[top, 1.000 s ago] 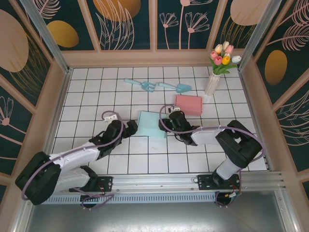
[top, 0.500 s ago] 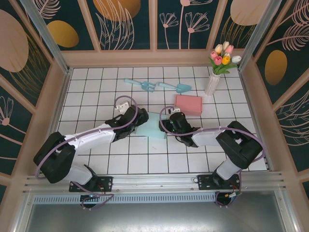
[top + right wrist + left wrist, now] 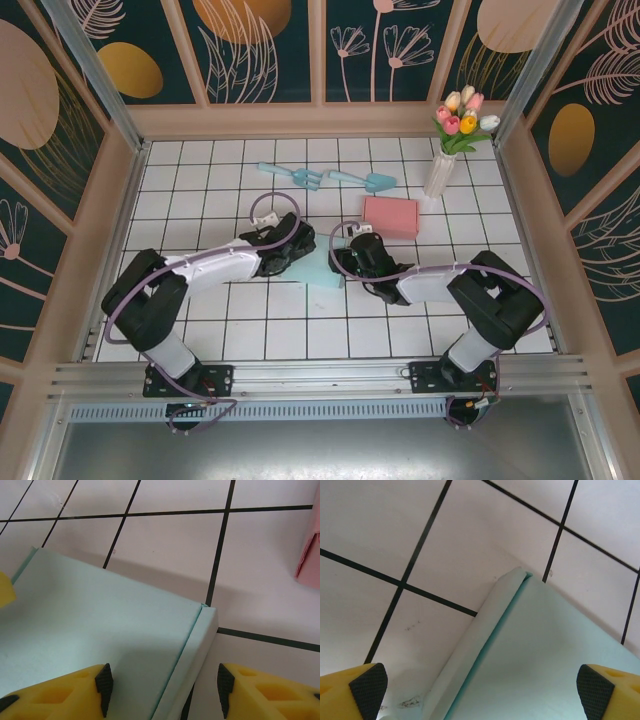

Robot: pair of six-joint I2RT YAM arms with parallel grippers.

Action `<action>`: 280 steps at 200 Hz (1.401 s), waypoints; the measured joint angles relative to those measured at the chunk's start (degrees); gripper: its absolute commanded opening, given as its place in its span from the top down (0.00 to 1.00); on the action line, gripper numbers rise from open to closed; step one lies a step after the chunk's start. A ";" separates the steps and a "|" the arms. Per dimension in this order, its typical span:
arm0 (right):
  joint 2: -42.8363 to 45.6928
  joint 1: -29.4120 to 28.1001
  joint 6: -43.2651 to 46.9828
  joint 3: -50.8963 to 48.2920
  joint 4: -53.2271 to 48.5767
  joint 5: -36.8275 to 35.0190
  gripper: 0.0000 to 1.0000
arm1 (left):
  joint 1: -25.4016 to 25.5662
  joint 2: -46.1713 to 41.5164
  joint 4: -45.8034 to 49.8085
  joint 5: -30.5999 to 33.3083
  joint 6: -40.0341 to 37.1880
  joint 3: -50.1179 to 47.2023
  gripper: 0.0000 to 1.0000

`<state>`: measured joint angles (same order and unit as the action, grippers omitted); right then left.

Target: Fold the paper box

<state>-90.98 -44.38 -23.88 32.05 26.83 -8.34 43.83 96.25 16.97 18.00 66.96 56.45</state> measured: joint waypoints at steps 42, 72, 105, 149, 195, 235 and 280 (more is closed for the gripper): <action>0.00 -0.26 0.02 0.00 -0.02 -0.50 0.40 | 0.00 1.79 -0.07 -2.99 0.74 0.04 0.01; 0.00 -0.37 0.17 0.00 -0.07 -0.66 0.40 | 0.00 2.45 -0.46 -4.13 1.55 0.04 0.01; 0.00 -0.35 0.66 0.02 -0.04 -0.68 0.40 | 0.00 2.47 -0.46 -4.50 2.45 0.04 0.02; 0.00 -0.42 0.85 0.02 -0.07 -0.68 0.40 | 0.00 2.45 -0.46 -5.25 3.58 0.02 0.02; 0.00 -0.46 0.87 0.02 -0.04 -0.70 0.40 | 0.22 2.69 2.01 -4.37 4.98 1.25 0.02; 0.00 -0.72 0.87 0.02 -0.04 -0.70 0.40 | 0.76 3.34 7.98 -2.51 5.57 3.91 0.02; 0.00 -0.85 0.87 0.02 -0.04 -0.70 0.40 | 0.94 1.53 9.03 -3.10 5.77 3.45 0.01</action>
<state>-90.98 -45.23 -23.00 32.08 26.79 -9.04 44.77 97.78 26.00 14.90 72.73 59.90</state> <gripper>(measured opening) 0.599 0.985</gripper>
